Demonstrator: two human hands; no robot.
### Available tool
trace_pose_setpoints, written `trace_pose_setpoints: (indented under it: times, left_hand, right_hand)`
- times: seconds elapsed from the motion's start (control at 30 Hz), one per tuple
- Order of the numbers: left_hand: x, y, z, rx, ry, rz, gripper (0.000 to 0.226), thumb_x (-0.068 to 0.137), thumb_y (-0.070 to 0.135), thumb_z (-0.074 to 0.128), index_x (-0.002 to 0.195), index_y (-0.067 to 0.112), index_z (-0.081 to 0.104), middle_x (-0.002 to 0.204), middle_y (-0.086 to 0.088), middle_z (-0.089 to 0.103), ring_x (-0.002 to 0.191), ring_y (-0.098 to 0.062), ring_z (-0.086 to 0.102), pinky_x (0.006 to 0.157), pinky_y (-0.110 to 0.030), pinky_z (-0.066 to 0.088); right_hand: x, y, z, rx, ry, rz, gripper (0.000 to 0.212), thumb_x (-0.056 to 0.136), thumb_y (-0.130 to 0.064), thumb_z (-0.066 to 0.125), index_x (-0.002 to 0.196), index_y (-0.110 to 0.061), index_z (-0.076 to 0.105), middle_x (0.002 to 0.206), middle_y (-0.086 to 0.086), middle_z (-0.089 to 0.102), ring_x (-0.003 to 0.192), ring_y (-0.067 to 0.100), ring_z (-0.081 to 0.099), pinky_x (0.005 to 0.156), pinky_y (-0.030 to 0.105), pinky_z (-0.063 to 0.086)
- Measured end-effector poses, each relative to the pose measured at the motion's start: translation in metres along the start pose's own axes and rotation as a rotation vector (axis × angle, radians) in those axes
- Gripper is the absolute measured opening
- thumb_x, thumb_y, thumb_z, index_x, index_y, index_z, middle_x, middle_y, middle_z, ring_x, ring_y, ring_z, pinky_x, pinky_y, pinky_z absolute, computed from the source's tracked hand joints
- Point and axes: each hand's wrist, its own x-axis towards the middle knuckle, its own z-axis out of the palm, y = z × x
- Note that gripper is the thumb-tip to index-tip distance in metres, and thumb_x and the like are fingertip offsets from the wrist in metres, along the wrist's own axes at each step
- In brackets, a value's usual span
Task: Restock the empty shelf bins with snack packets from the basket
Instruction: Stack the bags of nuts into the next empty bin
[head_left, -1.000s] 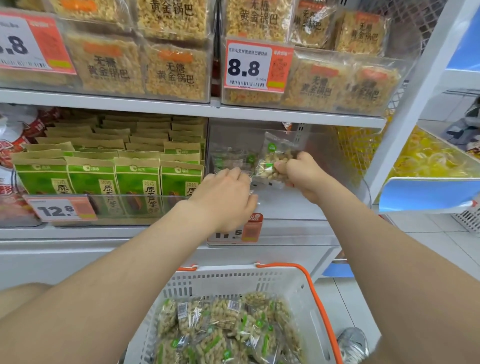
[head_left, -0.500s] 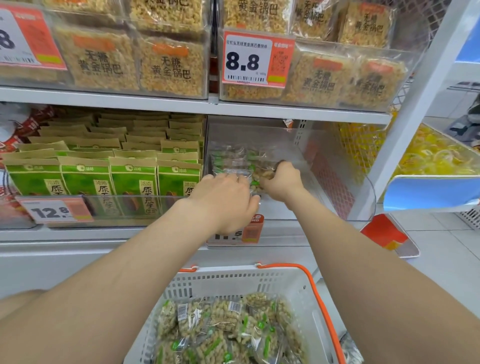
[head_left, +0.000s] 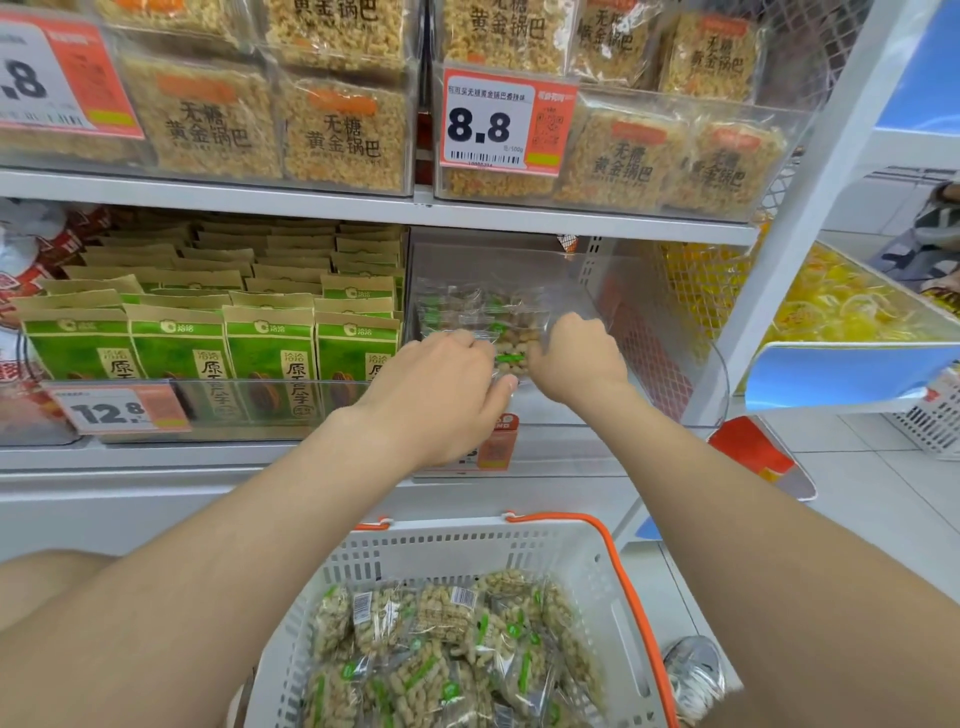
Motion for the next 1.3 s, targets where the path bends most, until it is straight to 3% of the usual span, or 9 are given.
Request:
trace_pose_setpoints:
  times: [0.23, 0.3, 0.4, 0.57, 0.73, 0.83, 0.93, 1.07, 1.3]
  left_hand:
    - [-0.043, 0.018, -0.018, -0.088, 0.287, 0.095, 0.017, 0.093, 0.037, 0.055, 0.086, 0.021, 0.058, 0.086, 0.002, 0.053, 0.085, -0.025, 0.050, 0.072, -0.042, 0.047]
    - [-0.059, 0.029, -0.020, -0.104, 0.231, 0.052, 0.022, 0.093, 0.039, 0.053, 0.077, 0.025, 0.054, 0.073, 0.005, 0.056, 0.074, -0.026, 0.056, 0.060, -0.039, 0.047]
    - [-0.074, 0.041, -0.012, -0.031, -0.039, -0.006, 0.029, 0.095, 0.048, 0.046, 0.080, 0.024, 0.056, 0.072, 0.004, 0.058, 0.071, -0.028, 0.060, 0.056, -0.034, 0.044]
    - [-0.083, 0.049, 0.020, 0.126, -0.442, 0.130, 0.030, 0.101, 0.043, 0.048, 0.105, 0.022, 0.068, 0.097, -0.004, 0.065, 0.088, -0.029, 0.064, 0.064, -0.034, 0.046]
    - [-0.083, 0.065, 0.054, 0.154, -0.720, 0.268, 0.029, 0.102, 0.037, 0.050, 0.115, 0.019, 0.068, 0.104, -0.004, 0.062, 0.088, -0.028, 0.065, 0.066, -0.037, 0.052]
    - [-0.081, 0.077, 0.073, 0.149, -0.831, 0.311, 0.031, 0.101, 0.031, 0.050, 0.124, 0.021, 0.068, 0.115, -0.004, 0.067, 0.096, -0.027, 0.067, 0.072, -0.039, 0.055]
    - [-0.078, 0.085, 0.088, 0.160, -0.894, 0.326, 0.029, 0.101, 0.025, 0.052, 0.124, 0.020, 0.067, 0.117, -0.005, 0.068, 0.098, -0.028, 0.067, 0.081, -0.042, 0.059]
    - [-0.072, 0.088, 0.101, 0.204, -0.900, 0.322, 0.026, 0.101, 0.017, 0.051, 0.122, 0.018, 0.066, 0.110, -0.004, 0.063, 0.089, -0.027, 0.066, 0.068, -0.038, 0.052]
    - [-0.064, 0.080, 0.100, 0.216, -0.907, 0.281, 0.035, 0.100, 0.009, 0.049, 0.130, 0.020, 0.063, 0.119, -0.004, 0.063, 0.088, -0.024, 0.064, 0.057, -0.035, 0.043]
  right_hand:
    - [-0.079, -0.008, -0.042, 0.012, 0.267, -0.496, 0.019, 0.088, -0.023, 0.042, 0.089, -0.017, 0.060, 0.082, 0.008, 0.067, 0.074, 0.038, 0.060, 0.059, 0.040, 0.045]
    - [-0.107, -0.006, -0.051, -0.021, 0.164, -0.584, 0.021, 0.079, -0.026, 0.040, 0.075, -0.021, 0.060, 0.074, 0.011, 0.067, 0.070, 0.041, 0.058, 0.057, 0.038, 0.042]
    - [-0.136, 0.005, -0.047, -0.084, -0.244, -0.667, 0.017, 0.073, -0.024, 0.040, 0.060, -0.027, 0.050, 0.064, 0.004, 0.060, 0.067, 0.032, 0.050, 0.060, 0.038, 0.048]
    - [-0.161, 0.042, 0.004, -0.354, -0.674, -0.538, 0.018, 0.084, -0.014, 0.051, 0.081, -0.018, 0.068, 0.078, 0.004, 0.062, 0.085, 0.028, 0.062, 0.068, 0.039, 0.057]
    - [-0.179, 0.072, 0.062, -0.578, -0.902, -0.541, 0.021, 0.095, -0.006, 0.050, 0.076, -0.015, 0.052, 0.081, 0.003, 0.055, 0.078, 0.027, 0.059, 0.055, 0.031, 0.042]
    - [-0.185, 0.094, 0.095, -0.711, -0.973, -0.531, 0.015, 0.098, -0.009, 0.052, 0.110, -0.015, 0.061, 0.108, 0.005, 0.062, 0.089, 0.025, 0.061, 0.062, 0.034, 0.046]
    - [-0.191, 0.119, 0.123, -0.768, -0.977, -0.520, 0.036, 0.098, -0.009, 0.056, 0.134, -0.016, 0.055, 0.115, 0.005, 0.059, 0.098, 0.028, 0.061, 0.072, 0.037, 0.048]
    - [-0.205, 0.146, 0.153, -0.862, -0.962, -0.531, 0.064, 0.098, -0.015, 0.062, 0.155, -0.014, 0.033, 0.142, 0.016, 0.047, 0.125, 0.036, 0.053, 0.101, 0.044, 0.049]
    - [-0.204, 0.154, 0.164, -0.768, -1.027, -0.444, 0.063, 0.100, -0.011, 0.055, 0.158, -0.009, 0.029, 0.150, 0.015, 0.041, 0.134, 0.034, 0.044, 0.104, 0.047, 0.044]
